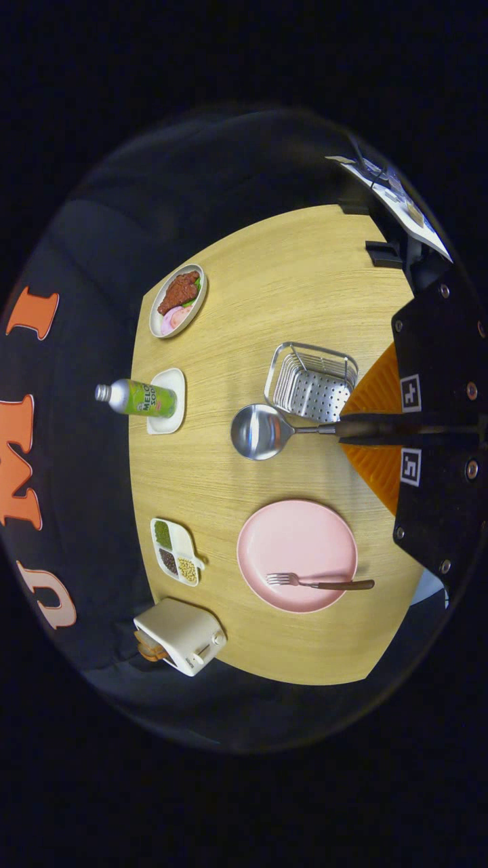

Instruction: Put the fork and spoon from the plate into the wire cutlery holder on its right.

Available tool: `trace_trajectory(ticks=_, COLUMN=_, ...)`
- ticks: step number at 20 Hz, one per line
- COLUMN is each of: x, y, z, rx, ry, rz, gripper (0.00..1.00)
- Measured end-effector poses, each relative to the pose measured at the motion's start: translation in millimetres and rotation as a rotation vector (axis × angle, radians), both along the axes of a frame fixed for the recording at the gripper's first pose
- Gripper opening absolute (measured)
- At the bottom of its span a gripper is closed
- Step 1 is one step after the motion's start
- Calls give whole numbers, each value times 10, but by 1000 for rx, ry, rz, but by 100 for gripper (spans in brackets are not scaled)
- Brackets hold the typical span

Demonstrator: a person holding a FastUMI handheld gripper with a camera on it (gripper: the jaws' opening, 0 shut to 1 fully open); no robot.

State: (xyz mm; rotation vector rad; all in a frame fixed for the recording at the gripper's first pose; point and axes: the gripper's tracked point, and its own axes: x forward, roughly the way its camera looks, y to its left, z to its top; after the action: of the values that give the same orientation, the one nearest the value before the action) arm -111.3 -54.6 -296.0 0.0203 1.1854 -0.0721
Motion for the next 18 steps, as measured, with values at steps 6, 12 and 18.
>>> trace_trajectory(ticks=6, x=-92, y=-180, z=-96, rx=23, ry=99, rz=19, gripper=5)
trace_trajectory(ticks=12, x=-221, y=-156, z=-194, rx=103, ry=212, rz=53, gripper=5)
trace_trajectory(ticks=18, x=-229, y=-315, z=-230, rx=91, ry=253, rz=55, gripper=5)
